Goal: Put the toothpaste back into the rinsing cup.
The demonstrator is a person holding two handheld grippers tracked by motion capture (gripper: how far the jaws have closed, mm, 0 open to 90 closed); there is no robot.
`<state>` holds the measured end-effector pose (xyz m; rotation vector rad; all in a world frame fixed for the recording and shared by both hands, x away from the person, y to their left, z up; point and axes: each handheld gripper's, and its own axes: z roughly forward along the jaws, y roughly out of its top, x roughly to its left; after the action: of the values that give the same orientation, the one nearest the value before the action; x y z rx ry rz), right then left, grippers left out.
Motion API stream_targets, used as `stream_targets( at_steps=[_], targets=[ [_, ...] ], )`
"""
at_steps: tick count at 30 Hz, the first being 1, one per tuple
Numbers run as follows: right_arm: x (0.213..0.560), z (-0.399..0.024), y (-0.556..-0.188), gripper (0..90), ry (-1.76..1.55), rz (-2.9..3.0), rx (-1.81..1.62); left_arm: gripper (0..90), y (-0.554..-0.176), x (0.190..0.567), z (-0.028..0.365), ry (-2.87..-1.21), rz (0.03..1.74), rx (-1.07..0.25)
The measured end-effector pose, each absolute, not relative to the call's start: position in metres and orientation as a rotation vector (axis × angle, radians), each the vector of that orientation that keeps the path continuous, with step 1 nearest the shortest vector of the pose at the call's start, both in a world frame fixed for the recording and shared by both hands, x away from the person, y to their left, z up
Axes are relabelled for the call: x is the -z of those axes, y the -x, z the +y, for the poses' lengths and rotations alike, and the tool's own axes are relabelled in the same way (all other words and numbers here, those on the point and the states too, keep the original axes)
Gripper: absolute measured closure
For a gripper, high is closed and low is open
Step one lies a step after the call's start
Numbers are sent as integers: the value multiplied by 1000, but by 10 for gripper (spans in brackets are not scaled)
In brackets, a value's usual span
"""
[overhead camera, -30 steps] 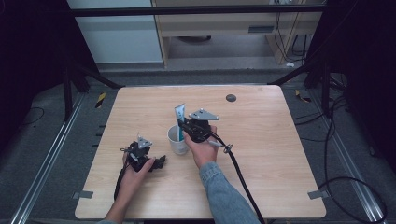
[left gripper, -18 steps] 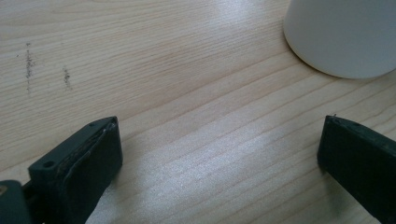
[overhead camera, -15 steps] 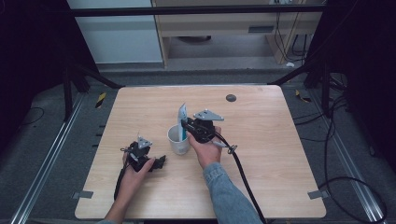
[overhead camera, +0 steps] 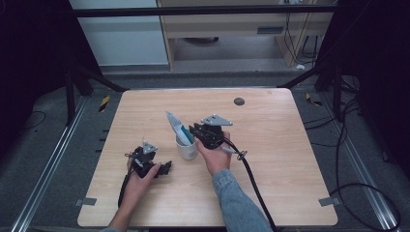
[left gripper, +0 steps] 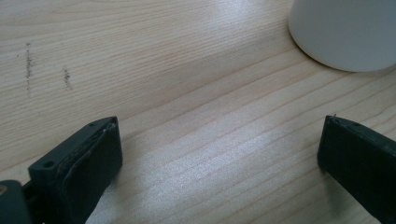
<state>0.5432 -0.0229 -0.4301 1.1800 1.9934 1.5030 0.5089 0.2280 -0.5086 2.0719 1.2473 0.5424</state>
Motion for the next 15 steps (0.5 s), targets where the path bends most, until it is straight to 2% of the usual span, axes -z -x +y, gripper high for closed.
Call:
stream_targets(
  at_steps=[8,15],
  targets=[
    [428,-27,-541,729,-1174,1992,-1499,0,-509,509,228,-2072,1247,-543],
    [417,-31,-539,645,-1134,2038,-1420,0,-509,509,228,-2072,1247,-543]
  ],
)
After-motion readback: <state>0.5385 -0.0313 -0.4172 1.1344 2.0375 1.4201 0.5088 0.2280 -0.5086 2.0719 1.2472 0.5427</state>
